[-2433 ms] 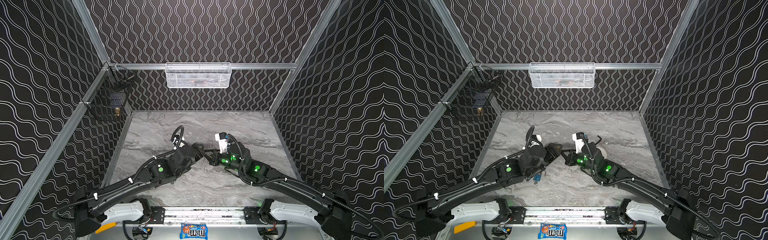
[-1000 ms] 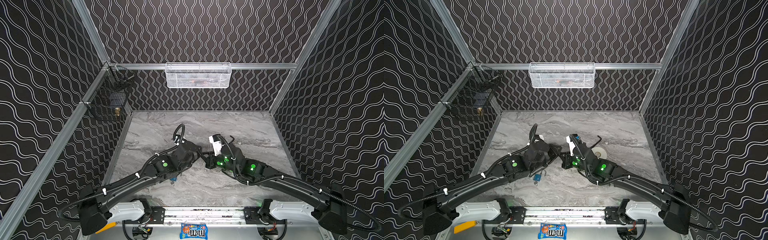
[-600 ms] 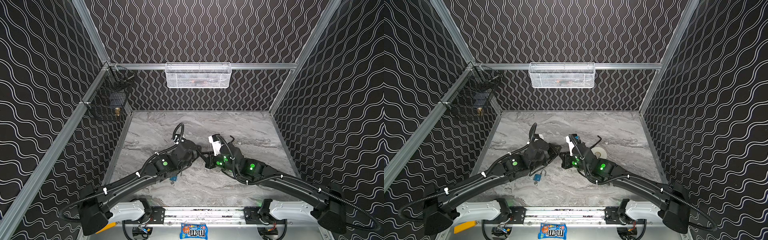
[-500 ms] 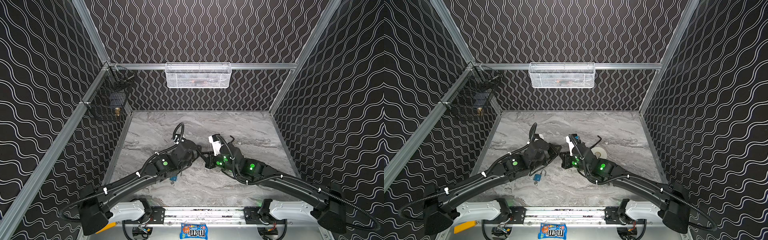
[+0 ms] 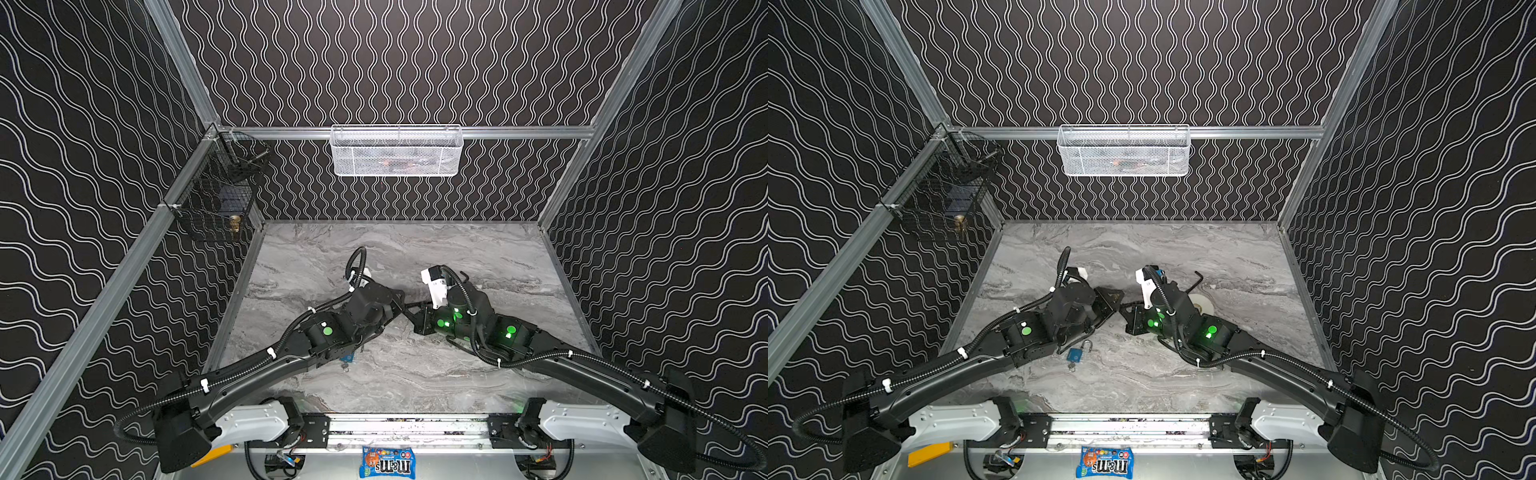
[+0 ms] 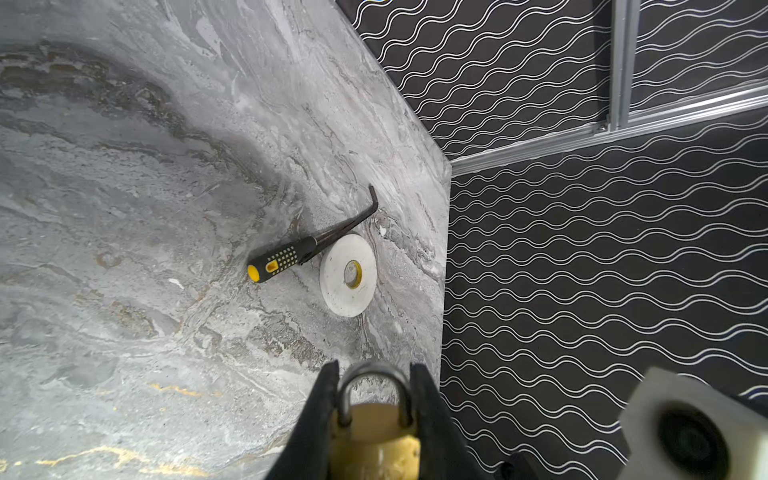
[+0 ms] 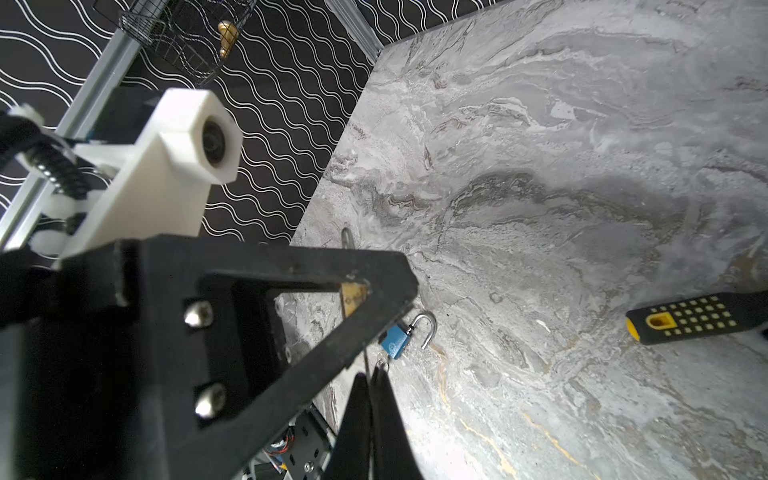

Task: Unlock with the key

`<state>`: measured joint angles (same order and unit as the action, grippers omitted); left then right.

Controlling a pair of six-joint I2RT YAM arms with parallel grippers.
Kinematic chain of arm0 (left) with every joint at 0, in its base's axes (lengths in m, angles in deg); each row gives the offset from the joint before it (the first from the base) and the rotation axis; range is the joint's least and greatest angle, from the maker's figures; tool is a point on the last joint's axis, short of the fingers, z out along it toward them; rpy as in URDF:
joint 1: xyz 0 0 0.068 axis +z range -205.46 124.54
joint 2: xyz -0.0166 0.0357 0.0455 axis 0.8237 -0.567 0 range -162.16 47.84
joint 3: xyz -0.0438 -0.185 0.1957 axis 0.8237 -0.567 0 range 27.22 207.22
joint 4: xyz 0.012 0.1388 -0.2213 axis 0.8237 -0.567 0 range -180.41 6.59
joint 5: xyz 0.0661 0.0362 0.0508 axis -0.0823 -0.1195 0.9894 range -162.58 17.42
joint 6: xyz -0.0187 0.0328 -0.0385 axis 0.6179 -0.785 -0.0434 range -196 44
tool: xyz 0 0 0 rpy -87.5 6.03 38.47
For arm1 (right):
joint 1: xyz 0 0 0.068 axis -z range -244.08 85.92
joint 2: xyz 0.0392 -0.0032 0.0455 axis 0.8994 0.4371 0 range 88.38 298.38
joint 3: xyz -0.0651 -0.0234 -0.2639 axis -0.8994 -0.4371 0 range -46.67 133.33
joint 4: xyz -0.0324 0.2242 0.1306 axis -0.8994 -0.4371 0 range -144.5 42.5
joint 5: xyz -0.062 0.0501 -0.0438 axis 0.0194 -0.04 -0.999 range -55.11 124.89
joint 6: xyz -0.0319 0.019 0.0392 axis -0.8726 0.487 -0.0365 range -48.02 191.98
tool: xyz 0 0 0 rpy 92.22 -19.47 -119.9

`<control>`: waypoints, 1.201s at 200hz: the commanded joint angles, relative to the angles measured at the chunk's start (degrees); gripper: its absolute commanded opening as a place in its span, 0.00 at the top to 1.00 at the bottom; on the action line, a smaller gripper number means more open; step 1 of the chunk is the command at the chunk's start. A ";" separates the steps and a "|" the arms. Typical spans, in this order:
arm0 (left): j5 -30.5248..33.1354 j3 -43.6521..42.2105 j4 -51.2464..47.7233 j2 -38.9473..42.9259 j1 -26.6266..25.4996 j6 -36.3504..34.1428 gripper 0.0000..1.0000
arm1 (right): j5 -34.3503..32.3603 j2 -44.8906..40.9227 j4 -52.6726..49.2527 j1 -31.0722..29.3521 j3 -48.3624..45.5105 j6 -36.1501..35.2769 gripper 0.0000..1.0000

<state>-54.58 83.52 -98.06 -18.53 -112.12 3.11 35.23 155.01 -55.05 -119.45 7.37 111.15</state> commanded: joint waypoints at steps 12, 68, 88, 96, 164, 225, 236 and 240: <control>-9.97 0.03 -0.46 0.77 -1.17 -1.63 1.00 | -0.60 0.42 8.78 0.35 2.66 1.63 1.00; -4.90 0.40 -0.76 2.63 3.58 -2.44 1.00 | 0.51 -0.71 3.96 0.27 -0.34 -1.80 0.98; -0.98 -0.63 0.43 3.60 4.24 -1.00 1.00 | 1.89 -2.16 3.48 0.22 -2.53 -2.33 0.88; -0.22 -0.98 0.95 3.96 4.34 -0.62 1.00 | 2.45 -2.63 3.13 0.13 -2.92 -2.39 0.84; 1.36 -1.27 2.97 3.03 4.46 1.05 1.00 | 2.65 -3.83 8.64 0.14 -4.21 0.28 0.79; 1.02 -1.58 3.38 2.73 4.46 1.36 1.00 | -0.41 0.46 11.12 0.19 -1.71 -0.54 0.75; 0.80 -1.79 3.66 2.67 4.46 1.51 1.00 | 0.14 0.86 11.43 0.11 -1.45 -0.85 0.75; 0.77 -1.88 3.73 2.65 4.46 1.60 1.00 | 0.11 1.01 11.73 0.15 -1.51 -0.79 0.75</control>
<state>-54.34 81.94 -96.38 -15.77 -107.73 3.60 35.34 155.26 -46.24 -119.19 4.77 111.37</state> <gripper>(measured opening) 0.253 0.250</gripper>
